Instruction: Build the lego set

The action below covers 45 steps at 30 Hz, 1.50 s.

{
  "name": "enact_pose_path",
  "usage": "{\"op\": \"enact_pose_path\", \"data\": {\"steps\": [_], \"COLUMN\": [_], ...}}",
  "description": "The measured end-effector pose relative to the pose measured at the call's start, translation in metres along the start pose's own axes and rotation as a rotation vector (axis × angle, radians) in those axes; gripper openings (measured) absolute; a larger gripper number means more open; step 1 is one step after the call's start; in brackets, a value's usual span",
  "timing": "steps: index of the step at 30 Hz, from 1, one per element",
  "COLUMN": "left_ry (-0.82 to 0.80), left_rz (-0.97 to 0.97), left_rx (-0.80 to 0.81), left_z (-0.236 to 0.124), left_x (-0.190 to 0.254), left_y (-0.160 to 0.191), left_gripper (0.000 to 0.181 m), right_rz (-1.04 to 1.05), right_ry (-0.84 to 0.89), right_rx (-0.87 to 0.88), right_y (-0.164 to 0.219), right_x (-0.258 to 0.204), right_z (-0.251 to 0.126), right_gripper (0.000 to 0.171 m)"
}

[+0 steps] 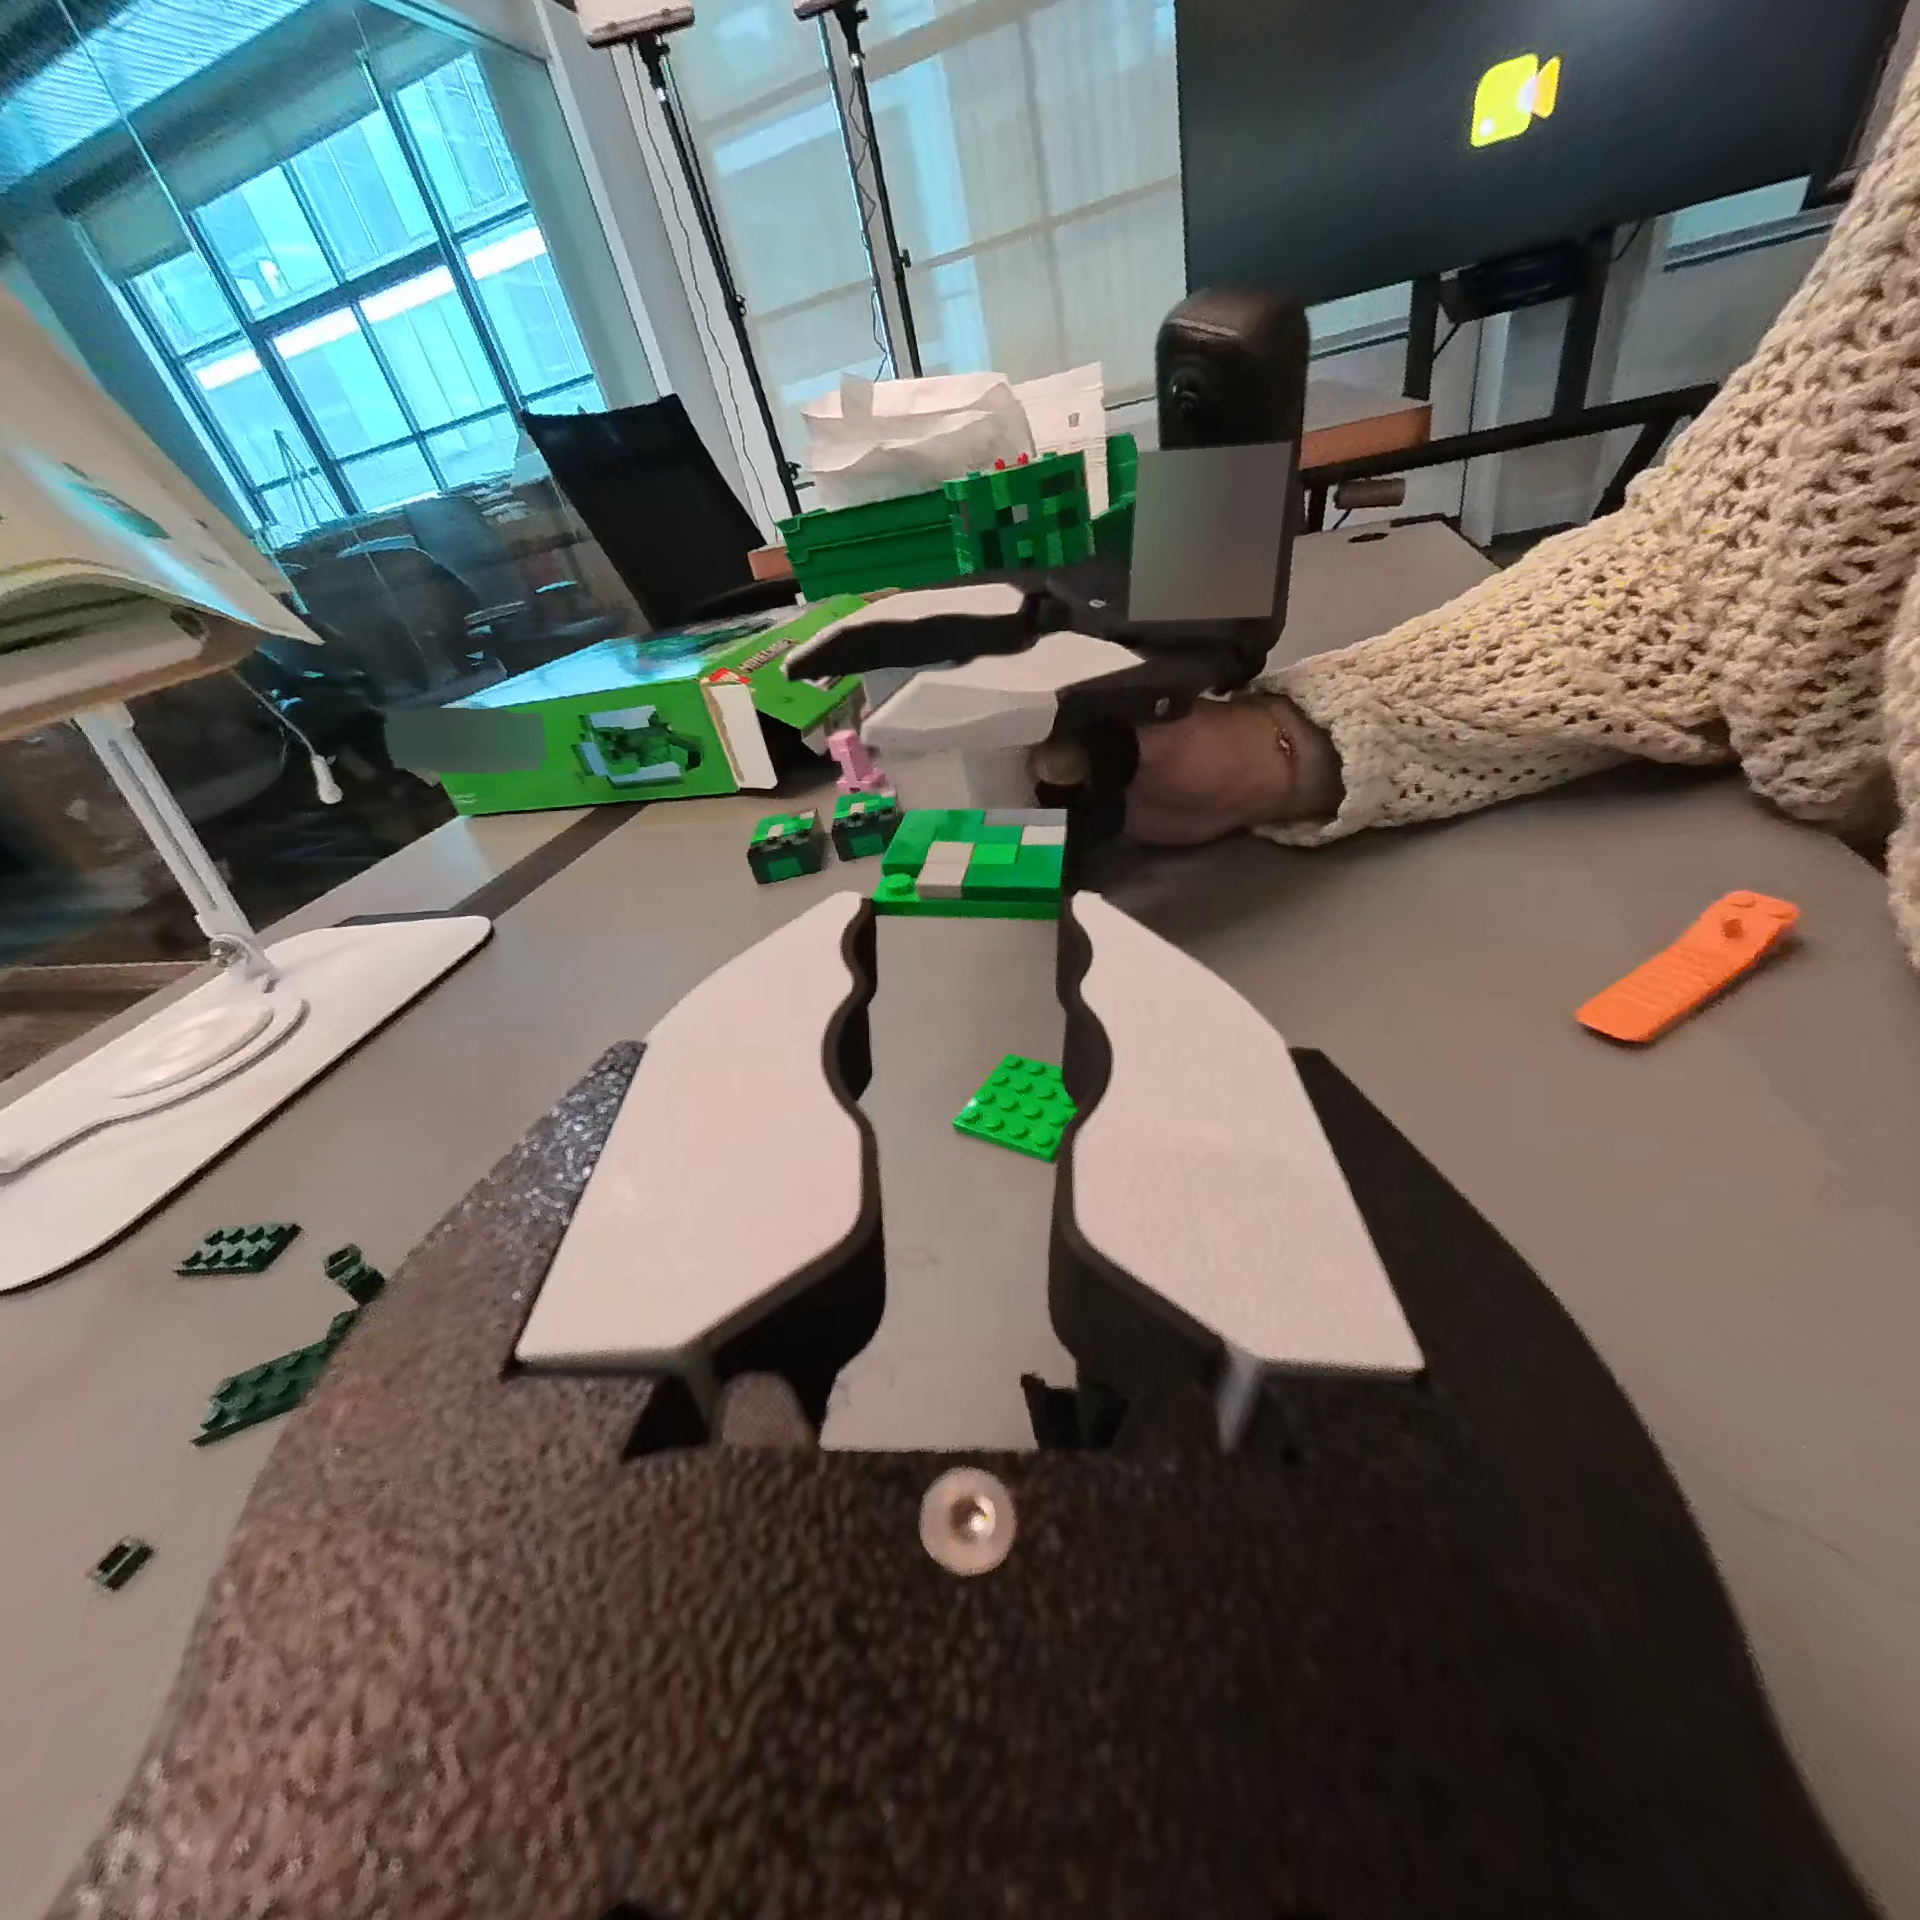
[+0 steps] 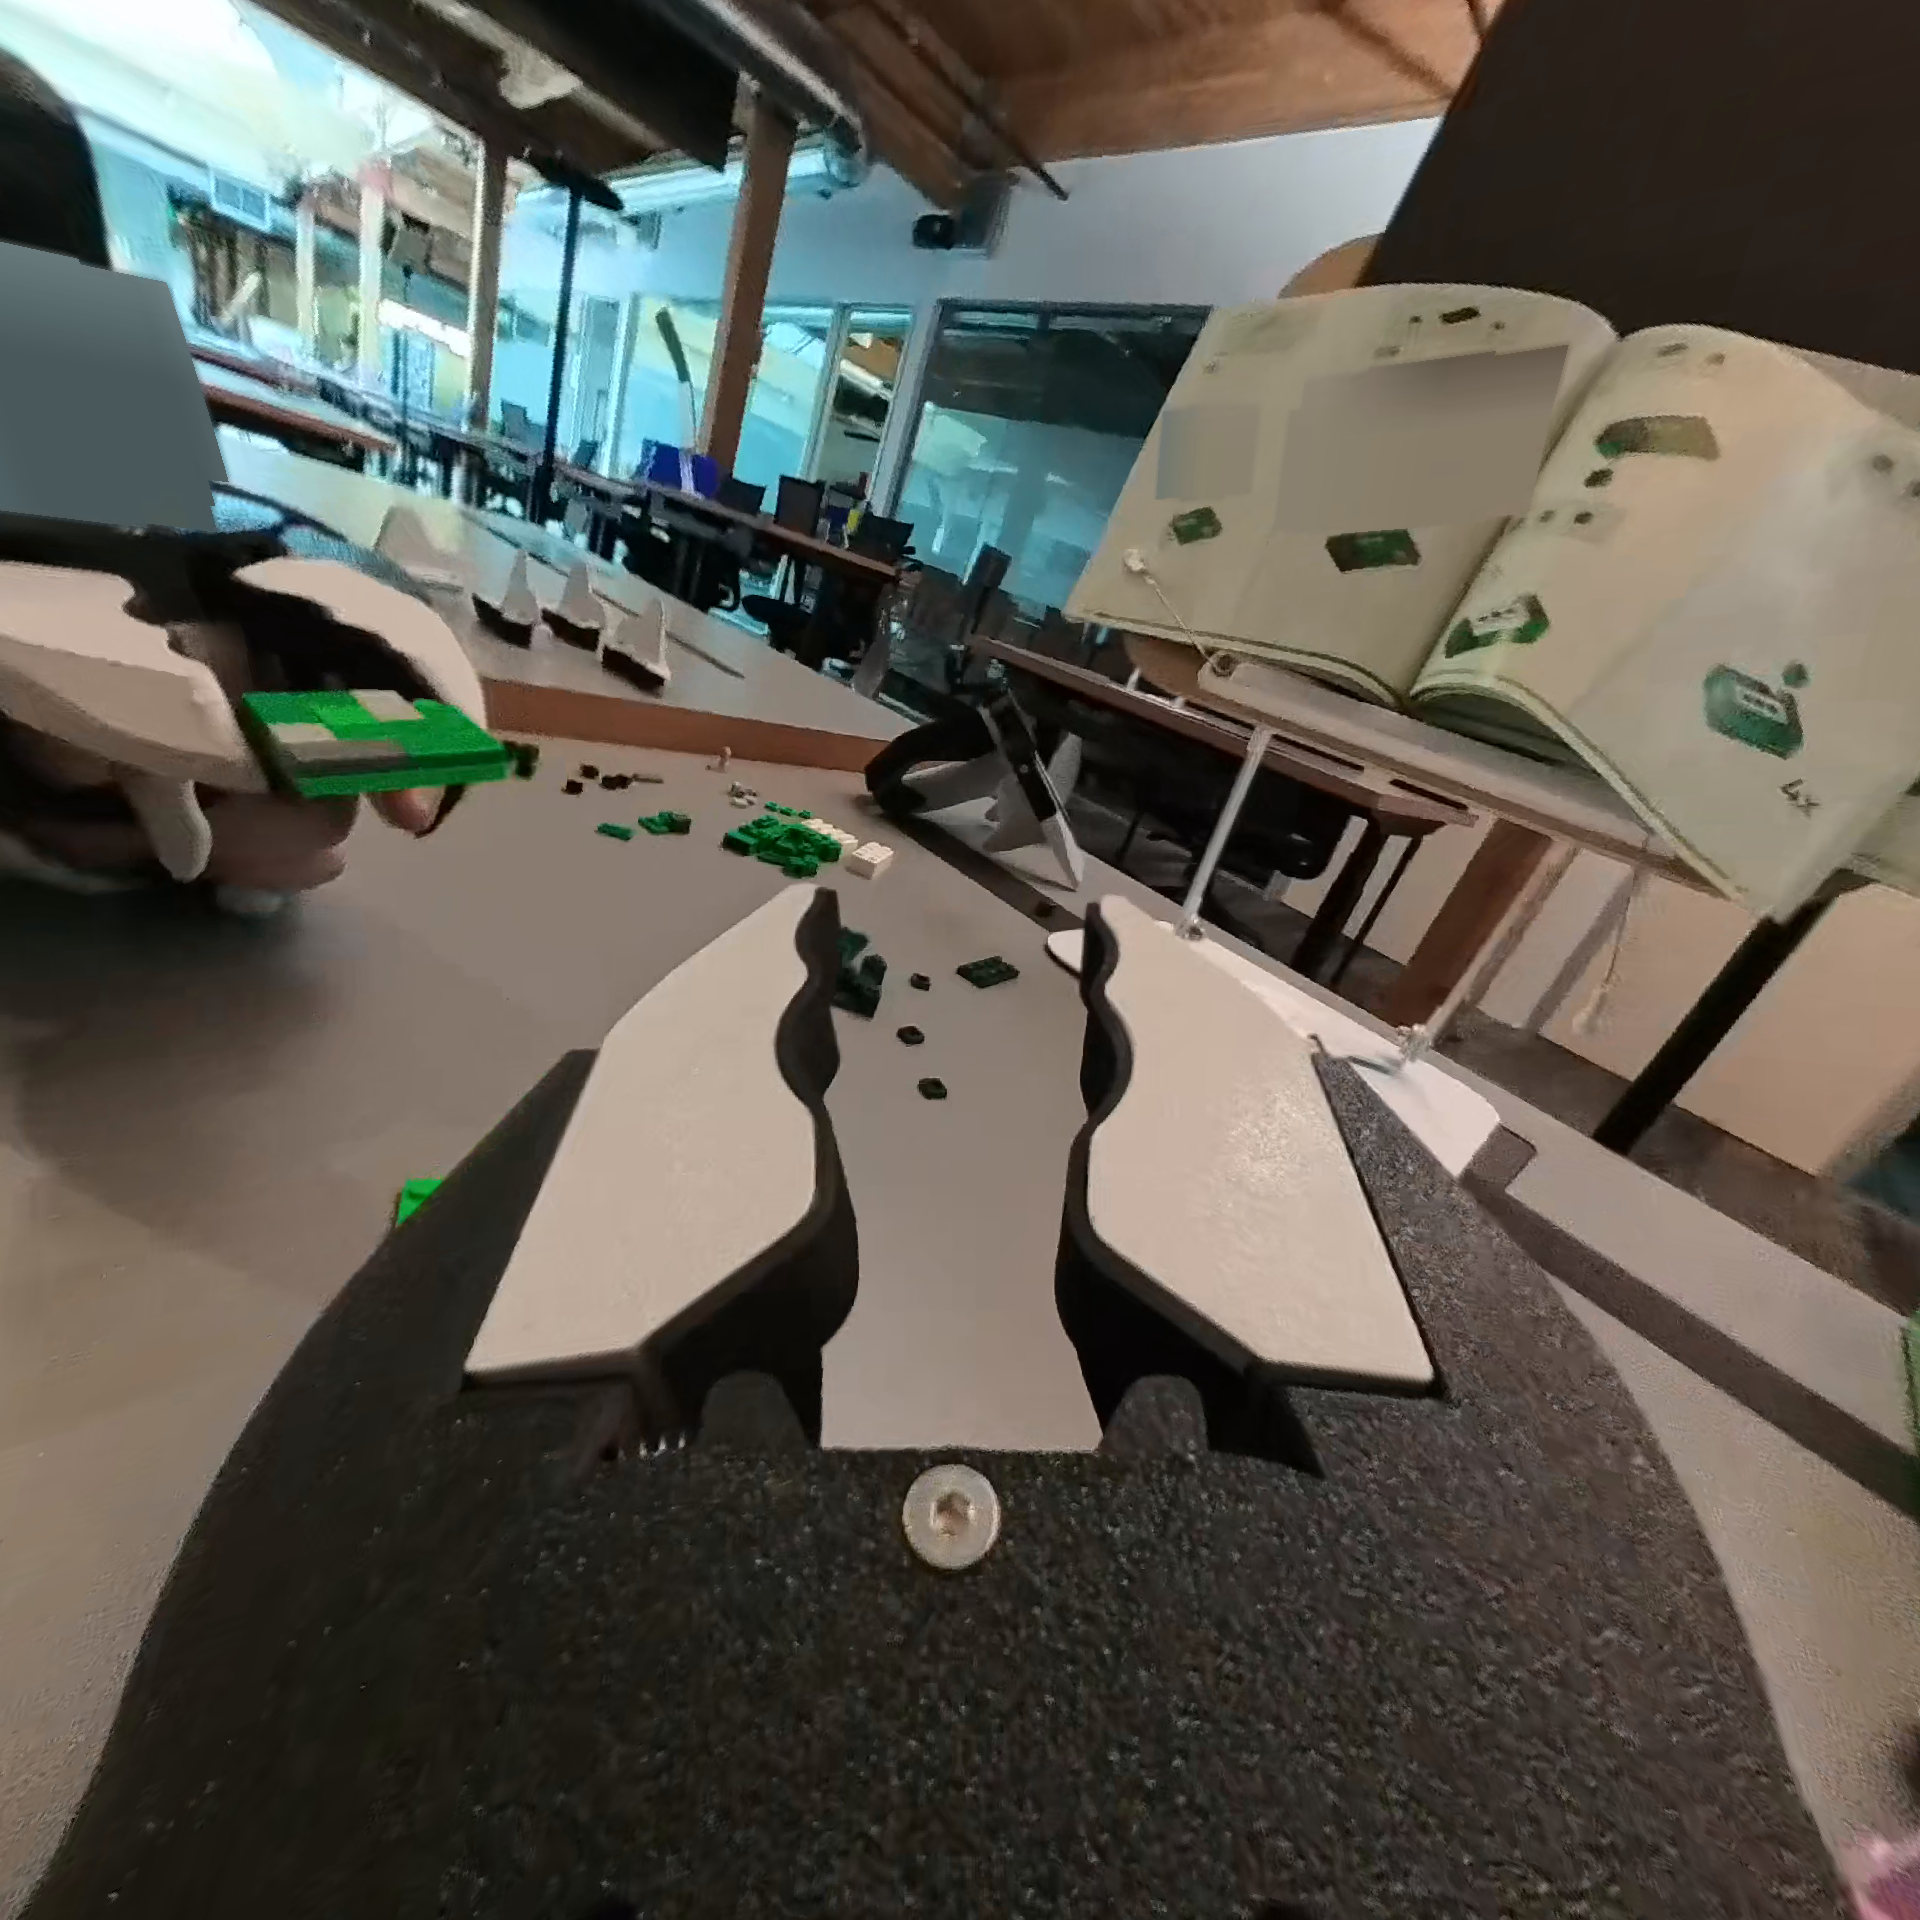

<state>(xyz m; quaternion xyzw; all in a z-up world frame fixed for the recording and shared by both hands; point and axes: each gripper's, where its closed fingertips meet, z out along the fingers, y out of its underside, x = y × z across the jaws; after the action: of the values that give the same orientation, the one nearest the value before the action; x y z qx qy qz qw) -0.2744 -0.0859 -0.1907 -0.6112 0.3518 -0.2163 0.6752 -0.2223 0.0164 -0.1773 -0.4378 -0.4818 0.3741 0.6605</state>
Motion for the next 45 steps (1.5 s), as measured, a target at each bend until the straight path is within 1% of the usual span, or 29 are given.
{"op": "enact_pose_path", "data": {"steps": [8, 22, 40, 45], "left_ry": [-0.012, -0.009, -0.002, -0.009], "left_rz": [-0.043, -0.036, 0.003, -0.004], "left_rx": [0.018, -0.001, -0.03, -0.025], "left_z": [-0.002, 0.0, 0.003, 0.002], "left_x": [-0.006, -0.005, -0.001, -0.002], "left_y": [-0.002, 0.001, 0.004, 0.004], "left_gripper": [0.034, 0.034, 0.034, 0.034], "right_rz": [-0.02, -0.054, -0.084, -0.093], "right_ry": [0.006, 0.001, -0.01, 0.023], "right_rx": [0.009, 0.003, -0.004, -0.018], "right_y": [-0.001, -0.001, 0.0, 0.002], "right_x": [-0.001, -0.005, -0.01, -0.004], "right_z": [0.0, 0.002, 0.004, 0.005], "right_gripper": [0.037, 0.03, 0.028, 0.027]}}
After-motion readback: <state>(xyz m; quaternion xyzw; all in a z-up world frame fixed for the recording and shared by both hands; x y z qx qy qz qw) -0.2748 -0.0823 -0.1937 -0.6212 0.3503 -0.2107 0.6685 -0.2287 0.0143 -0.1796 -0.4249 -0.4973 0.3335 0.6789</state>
